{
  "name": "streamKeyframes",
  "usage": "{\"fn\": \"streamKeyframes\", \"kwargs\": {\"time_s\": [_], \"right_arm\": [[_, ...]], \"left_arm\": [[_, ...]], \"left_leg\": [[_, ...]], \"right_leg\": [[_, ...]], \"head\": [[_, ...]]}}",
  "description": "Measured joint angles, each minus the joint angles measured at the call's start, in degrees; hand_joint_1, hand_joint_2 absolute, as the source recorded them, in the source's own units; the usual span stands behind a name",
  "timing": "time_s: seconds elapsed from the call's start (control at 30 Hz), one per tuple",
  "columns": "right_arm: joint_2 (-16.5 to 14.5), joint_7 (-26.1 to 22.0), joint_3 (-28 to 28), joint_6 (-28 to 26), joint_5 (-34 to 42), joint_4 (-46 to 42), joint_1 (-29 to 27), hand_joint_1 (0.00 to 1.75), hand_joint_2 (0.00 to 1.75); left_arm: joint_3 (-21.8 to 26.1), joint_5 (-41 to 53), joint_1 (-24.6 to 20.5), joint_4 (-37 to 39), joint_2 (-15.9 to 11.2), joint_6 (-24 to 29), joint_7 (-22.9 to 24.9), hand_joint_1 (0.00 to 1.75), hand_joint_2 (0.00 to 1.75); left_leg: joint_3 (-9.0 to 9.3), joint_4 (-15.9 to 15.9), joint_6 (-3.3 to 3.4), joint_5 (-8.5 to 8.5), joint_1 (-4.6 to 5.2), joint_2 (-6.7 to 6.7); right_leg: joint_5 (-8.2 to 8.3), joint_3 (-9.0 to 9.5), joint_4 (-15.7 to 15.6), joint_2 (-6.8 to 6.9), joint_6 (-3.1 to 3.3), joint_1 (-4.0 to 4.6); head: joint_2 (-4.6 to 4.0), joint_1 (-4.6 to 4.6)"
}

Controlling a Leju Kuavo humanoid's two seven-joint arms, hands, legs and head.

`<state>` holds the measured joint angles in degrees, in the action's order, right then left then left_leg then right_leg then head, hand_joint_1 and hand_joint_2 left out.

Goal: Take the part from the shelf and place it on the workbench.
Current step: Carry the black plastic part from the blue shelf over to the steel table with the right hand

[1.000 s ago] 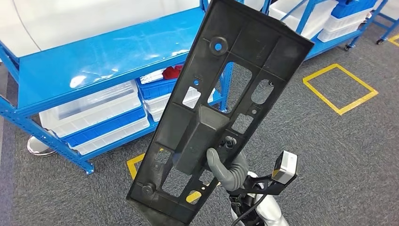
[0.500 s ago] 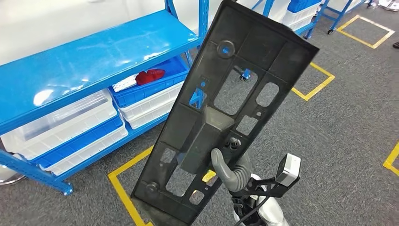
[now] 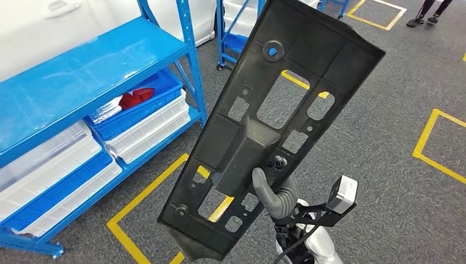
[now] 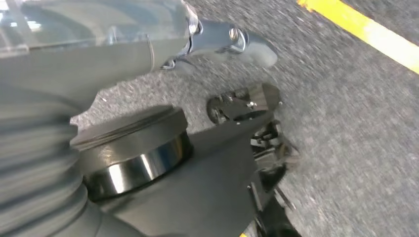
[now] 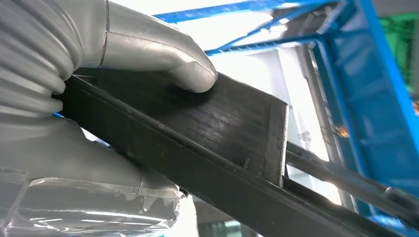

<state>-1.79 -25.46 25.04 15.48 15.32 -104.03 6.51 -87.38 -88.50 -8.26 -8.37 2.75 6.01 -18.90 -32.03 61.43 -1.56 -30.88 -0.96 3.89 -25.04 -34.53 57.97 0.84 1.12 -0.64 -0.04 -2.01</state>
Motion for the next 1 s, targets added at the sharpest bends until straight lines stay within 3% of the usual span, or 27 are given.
{"fn": "streamKeyframes", "kwargs": {"time_s": [0.07, 0.1, 0.13, 0.17, 0.2, 0.27, 0.33, 0.37, 0.4, 0.43, 0.47, 0.5, 0.57, 0.63, 0.67, 0.73, 0.8, 0.83, 0.87, 0.93, 1.0], "right_arm": [[-0.2, 0.0, 0.0, 0.0, 0.0, 0.0, 0.2, 1.48, 1.75], [-0.2, 0.1, -0.1, 0.0, 0.0, 0.0, 0.2, 1.48, 1.75], [-0.2, 0.1, -0.1, 0.0, 0.0, 0.0, 0.2, 1.48, 1.75], [-0.2, 0.2, -0.2, 0.0, 0.0, 0.0, 0.2, 1.48, 1.75], [-0.2, 0.2, -0.3, 0.0, 0.0, 0.0, 0.2, 1.48, 1.75], [-0.2, 0.2, -0.6, 0.1, -0.1, 0.0, 0.3, 1.48, 1.75], [-0.2, 0.0, -1.0, 0.3, -0.3, 0.1, 0.3, 1.48, 1.75], [-0.2, -0.1, -1.2, 0.4, -0.5, 0.1, 0.3, 1.48, 1.75], [-0.2, -0.2, -1.3, 0.6, -0.8, 0.1, 0.3, 1.48, 1.75], [-0.2, -0.2, -1.6, 0.8, -1.0, 0.1, 0.3, 1.48, 1.75], [-0.2, -0.3, -1.9, 1.0, -1.2, 0.1, 0.3, 1.48, 1.75], [-0.2, -0.3, -2.1, 1.1, -1.4, 0.1, 0.4, 1.48, 1.75], [-0.2, -0.5, -2.5, 1.4, -1.7, 0.2, 0.5, 1.48, 1.75], [-0.2, -0.6, -2.8, 1.7, -2.0, 0.5, 0.4, 1.48, 1.75], [-0.2, -0.6, -2.9, 1.8, -2.0, 0.7, 0.3, 1.48, 1.75], [-0.2, -0.6, -3.1, 2.1, -2.0, 0.9, 0.4, 1.48, 1.75], [-0.2, -0.7, -3.2, 2.3, -2.0, 1.0, 0.7, 1.48, 1.75], [-0.2, -0.7, -3.2, 2.5, -2.0, 1.0, 0.9, 1.48, 1.75], [-0.2, -0.8, -3.3, 2.7, -2.0, 1.1, 1.0, 1.48, 1.75], [-0.2, -0.9, -3.3, 3.1, -1.9, 1.2, 1.1, 1.48, 1.75], [-0.2, -1.2, -3.4, 3.3, -1.8, 1.4, 1.3, 1.48, 1.75]], "left_arm": [[0.0, 0.0, 0.2, 0.0, 0.0, 0.0, 0.0, 0.00, 1.75], [0.0, 0.0, 0.4, 0.0, 0.0, 0.0, 0.0, 0.00, 1.75], [0.0, 0.0, 0.5, 0.0, 0.0, 0.0, 0.0, 0.00, 1.75], [0.0, 0.0, 0.6, 0.0, 0.0, 0.0, 0.0, 0.00, 1.75], [0.0, 0.0, 0.5, 0.0, 0.0, 0.0, 0.0, 0.00, 1.75], [0.0, 0.0, 0.5, 0.0, 0.0, 0.0, 0.0, 0.00, 1.75], [0.0, 0.0, 0.6, 0.0, -0.1, 0.0, -0.1, 0.00, 1.75], [0.0, -0.1, 0.6, 0.0, -0.1, 0.0, -0.1, 0.00, 1.75], [0.0, -0.1, 0.5, 0.0, 0.0, 0.1, -0.1, 0.00, 1.75], [0.0, -0.2, 0.4, 0.0, 0.0, 0.1, -0.2, 0.00, 1.75], [0.0, -0.2, 0.3, 0.0, 0.0, 0.1, -0.2, 0.00, 1.75], [0.0, -0.3, 0.3, 0.0, 0.0, 0.2, -0.2, 0.00, 1.75], [0.1, -0.4, 0.6, 0.0, 0.1, 0.3, -0.3, 0.00, 1.75], [0.1, -0.5, 0.9, 0.0, 0.1, 0.4, -0.3, 0.00, 1.75], [0.1, -0.5, 0.9, 0.0, 0.1, 0.5, -0.3, 0.00, 1.75], [0.2, -0.5, 0.9, 0.0, 0.1, 0.5, -0.3, 0.00, 1.75], [0.2, -0.6, 0.8, 0.0, 0.1, 0.4, -0.4, 0.00, 1.75], [0.2, -0.6, 0.9, 0.0, 0.1, 0.3, -0.4, 0.00, 1.75], [0.3, -0.6, 0.9, 0.0, 0.1, 0.2, -0.5, 0.00, 1.75], [0.4, -0.6, 0.8, 0.0, 0.1, 0.1, -0.7, 0.00, 1.75], [0.5, -0.6, 0.7, 0.0, 0.1, 0.1, -0.9, 0.00, 1.75]], "left_leg": [[-3.36, 7.6, -0.13, -3.80, -0.09, -2.61], [-4.95, 10.9, -0.16, -4.85, -0.08, -3.06], [-5.83, 12.5, -0.15, -4.82, -0.08, -3.27], [-5.73, 11.9, -0.08, -3.66, -0.09, -3.38], [-4.66, 9.2, 0.05, -1.62, -0.11, -3.69], [-1.50, 1.6, 0.46, 2.10, -0.31, -6.39], [0.19, -2.4, 0.83, 3.15, -0.37, -8.81], [0.32, -2.7, 1.00, 3.02, -0.28, -8.90], [0.38, -3.0, 1.29, 3.18, -0.30, -8.27], [0.51, -3.3, 1.66, 3.42, -0.34, -7.55], [0.64, -3.6, 2.09, 3.65, -0.42, -6.78], [0.77, -3.9, 2.47, 3.83, -0.49, -5.88], [0.83, -4.1, 2.87, 3.84, -0.25, -4.09], [0.79, -4.0, 2.90, 3.71, -0.12, -2.27], [0.81, -4.0, 2.86, 3.62, -0.11, -1.43], [1.04, -4.0, 2.61, 3.39, -0.09, -0.01], [1.36, -3.9, 2.11, 3.05, 0.16, 1.10], [1.52, -3.9, 1.79, 2.89, 0.28, 1.65], [1.67, -4.0, 1.45, 2.80, 0.37, 2.19], [2.10, -4.1, 0.74, 2.53, 0.28, 2.80], [1.57, -2.1, 0.26, 0.80, 0.08, 0.65]], "right_leg": [[0.09, -0.08, 0.0, -1.41, 0.40, 0.06], [0.10, -0.11, 0.1, -2.22, 0.46, 0.13], [0.10, -0.13, 0.1, -3.09, 0.48, 0.18], [0.09, -0.13, 0.2, -3.94, 0.47, 0.21], [0.07, -0.12, 0.4, -4.78, 0.42, 0.22], [-0.04, -0.27, 0.8, -6.33, 0.08, 0.25], [0.10, -0.78, 1.1, -7.68, -0.64, 0.11], [0.31, -1.07, 1.1, -8.34, -1.10, -0.02], [0.54, -1.29, 0.9, -8.99, -1.56, -0.14], [0.52, -1.49, 1.0, -8.61, -1.92, -0.13], [0.01, -1.92, 1.8, -7.37, -2.26, -0.04], [-1.13, -2.84, 3.7, -5.62, -2.54, 0.06], [-4.55, -6.13, 10.5, -2.28, -3.00, -0.05], [-6.25, -8.81, 15.9, -1.38, -3.34, -0.30], [-5.59, -8.66, 15.8, -1.17, -3.40, -0.39], [-2.32, -5.20, 9.7, 0.02, -3.24, -0.42], [-0.31, -1.38, 2.7, 2.58, -2.47, 0.19], [-0.05, -0.45, 0.9, 3.35, -2.01, 0.53], [-0.27, -0.40, 0.5, 3.39, -1.56, 0.84], [-0.04, -0.39, 0.1, 1.93, -0.81, 0.79], [0.33, -0.06, -0.6, 0.62, -0.03, 0.43]], "head": [[-0.01, -0.01], [-0.01, -0.01], [-0.02, -0.01], [-0.02, -0.01], [-0.02, -0.01], [-0.02, 0.00], [-0.01, 0.00], [-0.01, 0.01], [-0.01, 0.01], [-0.01, 0.01], [-0.01, 0.02], [-0.02, 0.02], [-0.01, 0.02], [-0.01, 0.02], [-0.02, 0.02], [-0.02, 0.02], [-0.02, 0.02], [-0.02, 0.02], [-0.02, 0.02], [-0.02, 0.02], [-0.02, 0.02]]}}
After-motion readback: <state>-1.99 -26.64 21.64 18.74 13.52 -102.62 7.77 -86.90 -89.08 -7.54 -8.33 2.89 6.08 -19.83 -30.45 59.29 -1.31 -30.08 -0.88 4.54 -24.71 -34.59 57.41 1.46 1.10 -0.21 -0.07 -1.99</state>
